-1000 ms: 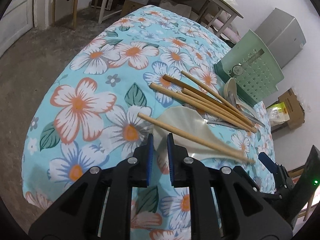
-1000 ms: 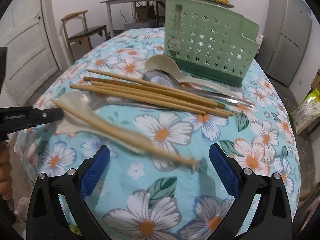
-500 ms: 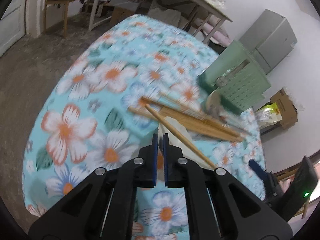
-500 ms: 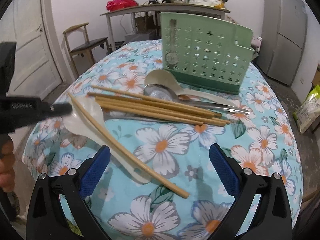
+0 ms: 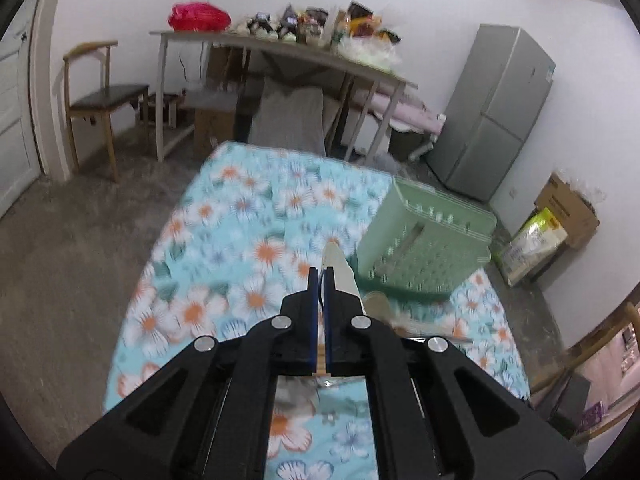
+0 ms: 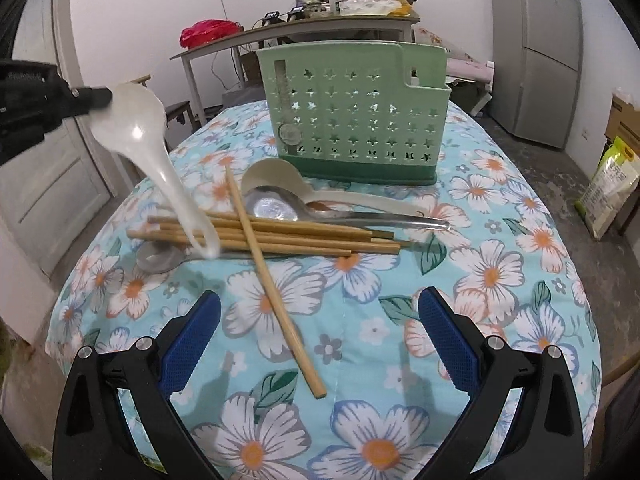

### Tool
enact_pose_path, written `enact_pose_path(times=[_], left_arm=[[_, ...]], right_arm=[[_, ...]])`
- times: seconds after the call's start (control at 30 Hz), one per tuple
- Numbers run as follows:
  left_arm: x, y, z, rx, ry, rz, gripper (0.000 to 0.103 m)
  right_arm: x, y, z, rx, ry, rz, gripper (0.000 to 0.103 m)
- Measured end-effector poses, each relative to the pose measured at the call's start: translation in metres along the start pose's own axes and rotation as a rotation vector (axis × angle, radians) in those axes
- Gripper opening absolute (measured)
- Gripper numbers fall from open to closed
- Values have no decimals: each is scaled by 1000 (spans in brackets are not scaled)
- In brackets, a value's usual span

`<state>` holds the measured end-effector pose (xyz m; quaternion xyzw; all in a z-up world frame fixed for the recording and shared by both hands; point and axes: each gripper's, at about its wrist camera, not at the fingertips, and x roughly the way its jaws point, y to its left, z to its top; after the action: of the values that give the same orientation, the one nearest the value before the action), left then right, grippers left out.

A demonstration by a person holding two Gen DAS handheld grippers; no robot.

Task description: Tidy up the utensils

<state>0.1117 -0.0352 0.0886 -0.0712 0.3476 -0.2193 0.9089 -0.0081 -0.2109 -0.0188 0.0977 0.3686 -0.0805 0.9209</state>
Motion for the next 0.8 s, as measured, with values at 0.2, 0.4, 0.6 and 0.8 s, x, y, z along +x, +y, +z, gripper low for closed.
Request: enact_pose_path(times=[0.2, 0.4, 0.6, 0.8], left_arm=[[-38, 33, 15, -67, -136, 53, 1], [-56, 82, 7, -187, -176, 122, 1], [-59, 117, 2, -256, -175, 136, 1], [-58, 138, 4, -288, -190, 115, 1]], right_arm=[[-10, 30, 7, -137, -72, 59, 82], [16, 107, -3, -446, -49, 90, 54], [46, 167, -25, -721, -35, -1, 35], [65, 193, -31, -835, -33, -123, 22]])
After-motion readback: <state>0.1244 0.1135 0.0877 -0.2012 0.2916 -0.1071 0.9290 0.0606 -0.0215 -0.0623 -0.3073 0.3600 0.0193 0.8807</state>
